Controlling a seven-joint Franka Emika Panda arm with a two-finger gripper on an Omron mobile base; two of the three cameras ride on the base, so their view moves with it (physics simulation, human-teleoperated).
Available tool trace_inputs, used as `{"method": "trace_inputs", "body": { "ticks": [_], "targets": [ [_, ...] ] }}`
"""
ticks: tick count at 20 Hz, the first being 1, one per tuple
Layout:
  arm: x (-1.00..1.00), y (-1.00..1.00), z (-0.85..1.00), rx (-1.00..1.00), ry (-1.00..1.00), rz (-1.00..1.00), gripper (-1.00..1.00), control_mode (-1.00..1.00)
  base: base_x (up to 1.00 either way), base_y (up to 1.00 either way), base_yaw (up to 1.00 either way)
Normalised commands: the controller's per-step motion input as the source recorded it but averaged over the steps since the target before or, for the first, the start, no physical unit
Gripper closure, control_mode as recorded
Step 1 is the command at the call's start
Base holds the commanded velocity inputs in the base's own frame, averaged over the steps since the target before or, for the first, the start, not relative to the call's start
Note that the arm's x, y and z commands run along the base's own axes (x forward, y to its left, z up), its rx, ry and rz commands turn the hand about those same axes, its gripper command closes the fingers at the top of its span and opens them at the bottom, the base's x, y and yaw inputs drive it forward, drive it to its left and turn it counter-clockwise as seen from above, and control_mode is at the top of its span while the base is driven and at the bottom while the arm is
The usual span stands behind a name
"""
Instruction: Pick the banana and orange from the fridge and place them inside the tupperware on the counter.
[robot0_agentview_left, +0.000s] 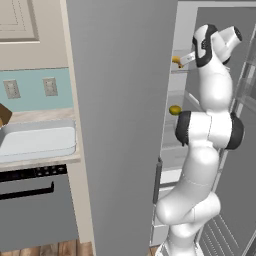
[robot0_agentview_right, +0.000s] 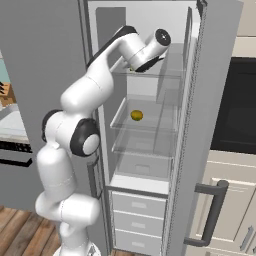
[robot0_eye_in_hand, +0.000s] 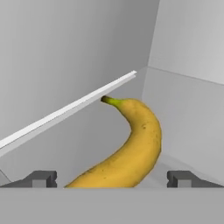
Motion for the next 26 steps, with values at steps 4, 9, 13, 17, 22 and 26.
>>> {"method": "trace_inputs", "body": {
  "ticks": [4, 9, 13, 17, 22, 26],
  "targets": [
    [0.23, 0.00, -0.06, 0.00, 0.00, 0.02, -1.00, -1.00, 0.00, 0.00, 0.00],
    [0.25, 0.00, -0.05, 0.00, 0.00, 0.01, -1.00, -1.00, 0.00, 0.00, 0.00],
    [0.23, 0.00, -0.10, 0.00, 0.00, 0.01, -1.00, -1.00, 0.00, 0.00, 0.00],
    [0.05, 0.00, -0.36, -0.01, 0.00, 0.00, -1.00, -1.00, 0.00, 0.00, 0.00],
    [0.04, 0.00, -0.40, -0.02, 0.00, 0.02, 1.00, -1.00, 0.00, 0.00, 0.00],
    [0.00, -0.04, -0.31, 0.00, 0.00, 0.00, 1.00, -1.00, 0.00, 0.00, 0.00]
  ]
}}
